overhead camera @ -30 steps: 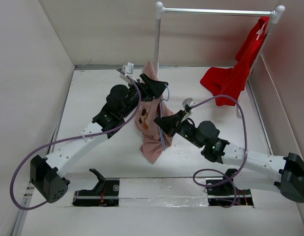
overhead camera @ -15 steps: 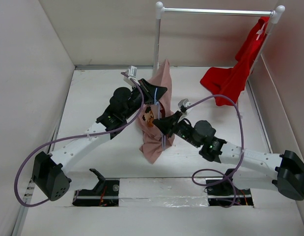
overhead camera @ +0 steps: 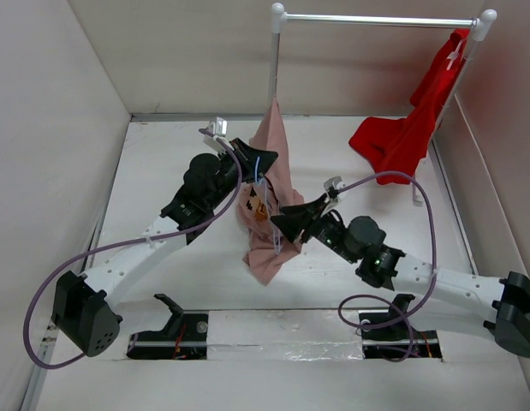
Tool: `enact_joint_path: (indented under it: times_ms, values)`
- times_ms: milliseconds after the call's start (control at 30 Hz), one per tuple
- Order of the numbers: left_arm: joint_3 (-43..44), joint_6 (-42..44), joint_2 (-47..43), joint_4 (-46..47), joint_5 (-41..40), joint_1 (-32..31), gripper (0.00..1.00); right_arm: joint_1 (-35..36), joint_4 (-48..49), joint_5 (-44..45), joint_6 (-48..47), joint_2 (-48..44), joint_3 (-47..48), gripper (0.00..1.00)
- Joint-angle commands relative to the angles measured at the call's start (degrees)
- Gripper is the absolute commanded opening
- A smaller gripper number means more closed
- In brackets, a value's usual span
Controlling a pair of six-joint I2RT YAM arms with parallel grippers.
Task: Place the t-shirt on the hanger
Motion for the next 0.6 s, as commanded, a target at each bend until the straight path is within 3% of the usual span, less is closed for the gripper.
enact_joint_path:
  times_ms: [0, 100, 133, 233, 267, 333, 433, 567]
  values:
    - [-0.66, 1.35, -3.49, 4.36, -0.61, 1.32, 0.0, -0.1, 1.05, 3.51, 1.57, -3.59, -2.01, 0.56]
    - [0.04, 1.53, -3.23, 3.22, 0.97, 2.38, 0.0, -0.72, -2.72, 5.01, 2.18, -6.32, -2.71, 0.57]
    - [-0.22, 1.53, -3.58, 3.05, 1.14, 2.38, 0.0, -0.72, -3.87, 5.53, 2.27, -7.03, -3.41, 0.52]
    - [-1.45, 0.83, -4.9, 3.4, 1.41, 2.9, 0.0, -0.72, -4.84, 10.69, 4.03, -8.61, -5.61, 0.03]
    - [-1.1, 0.74, -4.99, 2.87, 1.67, 2.91, 0.0, -1.33, -5.63, 11.77, 4.9, -8.62, -6.92, 0.02]
    - [-0.31, 0.82, -4.99, 1.82, 1.76, 2.91, 0.0, -1.34, -5.46, 13.09, 6.05, -7.48, -8.16, 0.22]
    - [-0.4, 0.12, -5.34, 1.73, 2.46, 2.91, 0.0, -1.34, -5.02, 13.45, 7.28, -5.28, -9.22, 0.68]
    - [0.83, -0.14, -5.17, 0.85, 3.08, 2.91, 0.0, -1.34, -4.93, 16.52, 8.17, 2.6, -7.03, 0.72]
